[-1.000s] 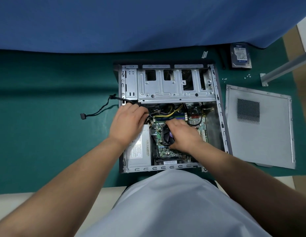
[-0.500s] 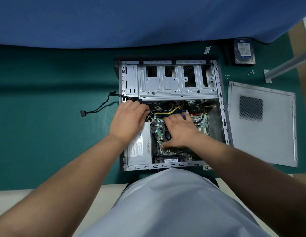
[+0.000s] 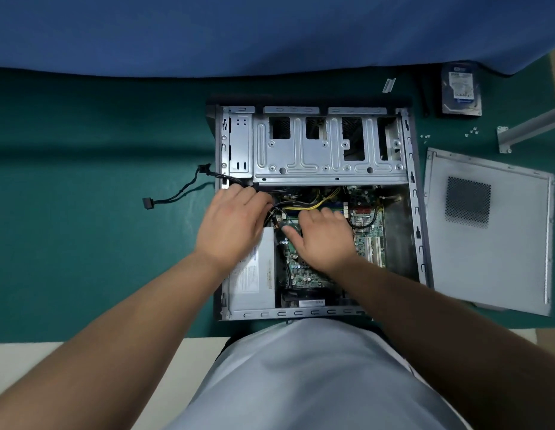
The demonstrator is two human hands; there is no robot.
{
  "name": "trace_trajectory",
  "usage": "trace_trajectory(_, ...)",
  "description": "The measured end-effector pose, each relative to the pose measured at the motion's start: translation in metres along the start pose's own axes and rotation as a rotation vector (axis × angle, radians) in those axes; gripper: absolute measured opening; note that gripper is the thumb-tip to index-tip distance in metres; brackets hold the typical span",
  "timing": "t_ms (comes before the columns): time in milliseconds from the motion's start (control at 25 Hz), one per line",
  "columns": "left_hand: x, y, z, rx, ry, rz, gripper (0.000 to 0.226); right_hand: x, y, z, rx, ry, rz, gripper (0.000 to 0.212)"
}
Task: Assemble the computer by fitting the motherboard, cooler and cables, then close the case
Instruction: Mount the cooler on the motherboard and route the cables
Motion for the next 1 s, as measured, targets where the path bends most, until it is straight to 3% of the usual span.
trace_trajectory(240, 0.0004, 0.0005, 0.0022, -0.017, 0.044, 0.017, 0.011, 0.0019, 0.0006, 0.0063, -0.122, 0.028, 0.046, 0.038)
trace_trajectory(680, -0.0005, 0.0016, 0.0048, 0.022, 0.084, 0.026, 0.022, -0.0007, 0.0032, 0.008, -0.132, 0.088, 0.047, 0.033)
trace_trajectory(840, -0.0015, 0.0034, 0.0012, 0.011, 0.105, 0.023, 0.011, 0.0008, 0.0023, 0.0055, -0.106, 0.047, 0.061, 0.036)
trace_trajectory(1000, -0.0058, 0.0031, -0.0001, 0.047, 0.107, 0.015, 0.02, 0.0001, -0.0021, 0.0002, -0.005, 0.037, 0.065, 0.058)
Point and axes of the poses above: each hand's wrist, its own y-axis towards the middle knuckle, its own z-axis out of the palm, x = y × z, the point moved 6 cm from there along y, towards the middle knuckle, and after that the axes turned 5 degrees about x, right-handed, at the moved point
